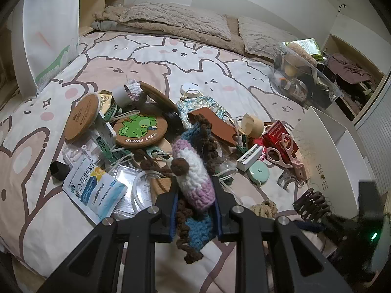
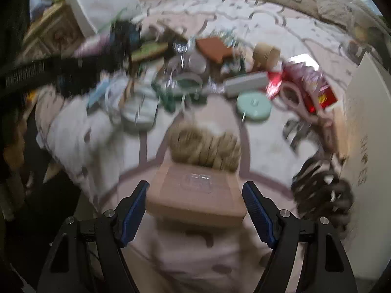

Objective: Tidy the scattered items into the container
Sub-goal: 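Lift the brown wooden coaster with the right tool toward the white box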

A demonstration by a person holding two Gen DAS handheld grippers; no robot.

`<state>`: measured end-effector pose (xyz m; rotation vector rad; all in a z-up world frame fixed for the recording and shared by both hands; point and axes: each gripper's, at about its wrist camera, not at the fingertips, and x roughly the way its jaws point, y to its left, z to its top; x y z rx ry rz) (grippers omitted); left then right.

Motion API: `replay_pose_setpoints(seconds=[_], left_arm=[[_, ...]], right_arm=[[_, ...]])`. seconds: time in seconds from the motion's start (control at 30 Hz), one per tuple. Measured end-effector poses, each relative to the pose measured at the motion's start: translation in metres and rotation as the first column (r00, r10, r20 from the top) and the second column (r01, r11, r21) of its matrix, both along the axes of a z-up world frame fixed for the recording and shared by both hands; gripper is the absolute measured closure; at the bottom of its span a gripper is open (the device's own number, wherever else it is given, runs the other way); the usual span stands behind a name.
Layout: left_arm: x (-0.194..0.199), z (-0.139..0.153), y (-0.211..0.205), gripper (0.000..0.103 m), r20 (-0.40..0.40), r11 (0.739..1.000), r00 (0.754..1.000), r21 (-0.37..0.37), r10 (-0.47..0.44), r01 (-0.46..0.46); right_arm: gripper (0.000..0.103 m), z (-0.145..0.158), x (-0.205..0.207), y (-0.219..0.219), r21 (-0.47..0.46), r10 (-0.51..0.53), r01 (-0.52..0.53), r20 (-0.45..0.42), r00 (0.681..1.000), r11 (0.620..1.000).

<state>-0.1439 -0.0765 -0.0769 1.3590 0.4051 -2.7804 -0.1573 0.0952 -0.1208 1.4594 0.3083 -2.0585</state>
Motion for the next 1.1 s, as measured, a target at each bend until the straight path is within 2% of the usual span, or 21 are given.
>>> replay_pose_setpoints(seconds=[0.2,0.57,0.9,1.1], left_arm=[[0.000,0.000,0.000,0.080,0.001,1.000,1.000,0.001,0.001,-0.001],[0.004,0.001,0.011,0.080,0.013,1.000,1.000,-0.001,-0.017,0.017],[0.003,0.000,0.009,0.080,0.016,1.000,1.000,-0.005,-0.016,0.016],[0.003,0.004,0.004,0.080,0.007,1.000,1.000,-0.002,-0.012,0.012]], right_arm=[[0.025,-0.014,0.017,-0.004,0.109,0.032,-0.027,-0.038,0.999,0.994],[0.024,-0.031,0.011,-0.006,0.171,0.001,-0.005,0.026,1.000,0.985],[0.027,-0.004,0.004,0.008,0.086,-0.004,0.007,-0.034,0.999,0.996],[0.027,0.026,0.000,0.023,-0.027,-0.062,0.060,-0.101,0.993,0.998]])
